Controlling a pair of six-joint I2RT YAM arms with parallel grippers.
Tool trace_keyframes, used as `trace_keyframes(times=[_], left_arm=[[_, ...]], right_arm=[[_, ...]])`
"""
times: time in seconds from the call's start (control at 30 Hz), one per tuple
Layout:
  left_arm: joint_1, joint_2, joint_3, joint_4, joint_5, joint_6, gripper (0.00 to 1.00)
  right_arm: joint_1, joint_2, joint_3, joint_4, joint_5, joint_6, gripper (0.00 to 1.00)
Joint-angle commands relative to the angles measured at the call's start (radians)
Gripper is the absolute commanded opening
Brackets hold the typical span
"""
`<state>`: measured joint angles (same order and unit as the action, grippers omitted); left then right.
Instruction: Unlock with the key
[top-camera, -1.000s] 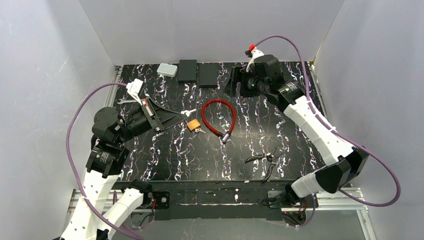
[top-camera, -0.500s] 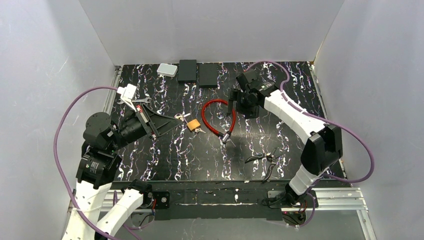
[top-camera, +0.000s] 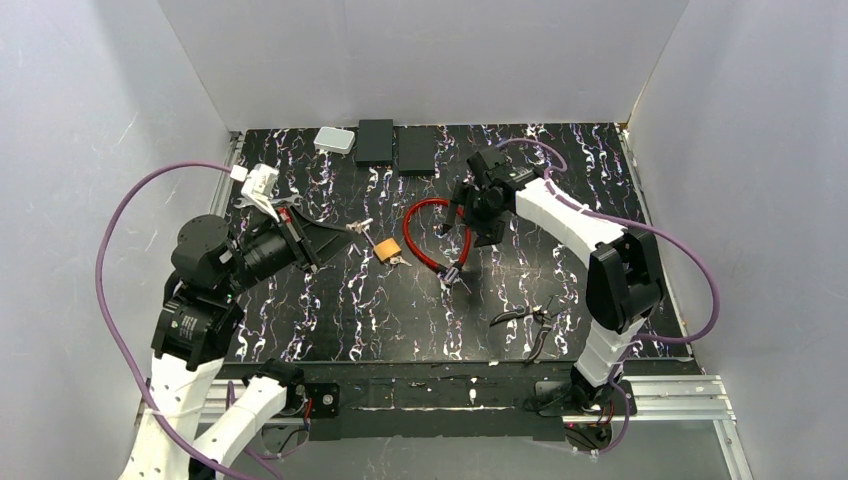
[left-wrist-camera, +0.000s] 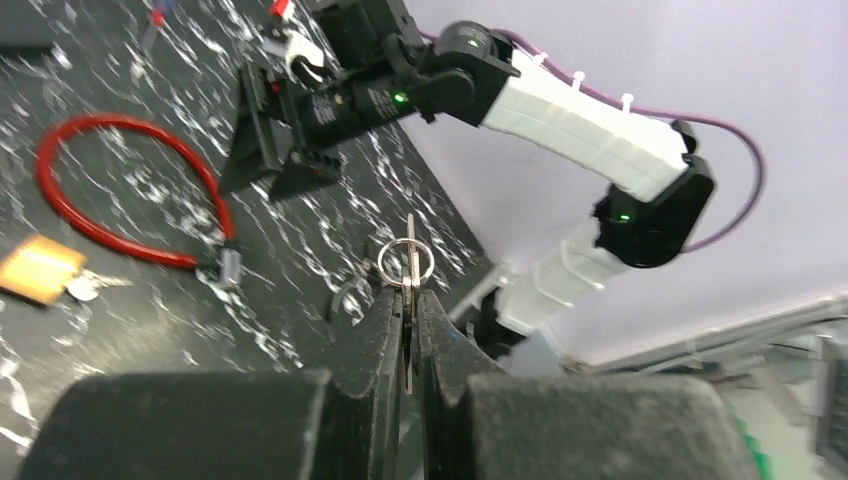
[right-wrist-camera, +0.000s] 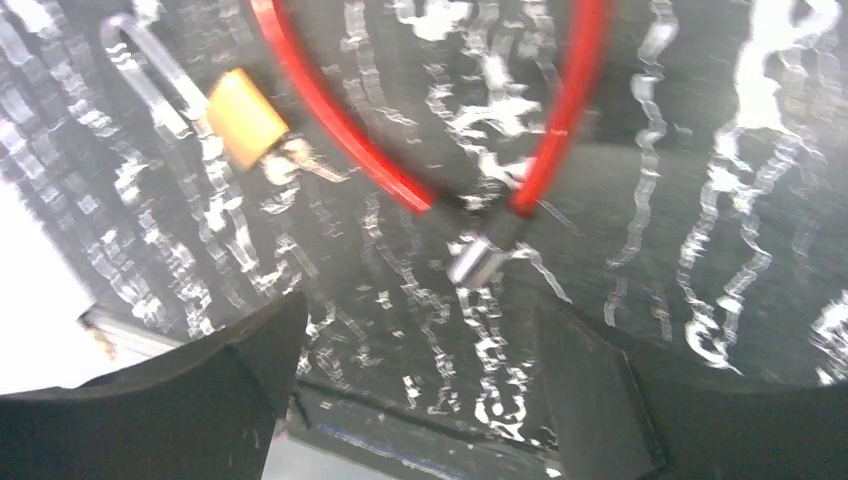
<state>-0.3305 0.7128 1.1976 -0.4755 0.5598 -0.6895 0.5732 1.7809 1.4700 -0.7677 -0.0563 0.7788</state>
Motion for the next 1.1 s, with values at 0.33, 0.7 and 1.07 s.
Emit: trace_keyframes(times=[0.33, 0.7, 1.07], left_arm=[[-0.001, -0.028, -0.15, 0.545, 0.015, 0.307, 0.0], [-0.002, 0.006, -0.101, 0.621, -0.006, 0.137, 0.0], [-0.001, 0.013, -0.097, 0.635, -0.07, -0.009, 0.0]], right_arm=[[0.005, -0.198, -0.133, 1.788, -0.799, 0.655, 0.81], [0.086, -0.1, 0.134, 1.715, -0.903, 0.651, 0.69], [0.137, -0.115, 0.16, 1.614, -0.885, 0.538, 0.55]])
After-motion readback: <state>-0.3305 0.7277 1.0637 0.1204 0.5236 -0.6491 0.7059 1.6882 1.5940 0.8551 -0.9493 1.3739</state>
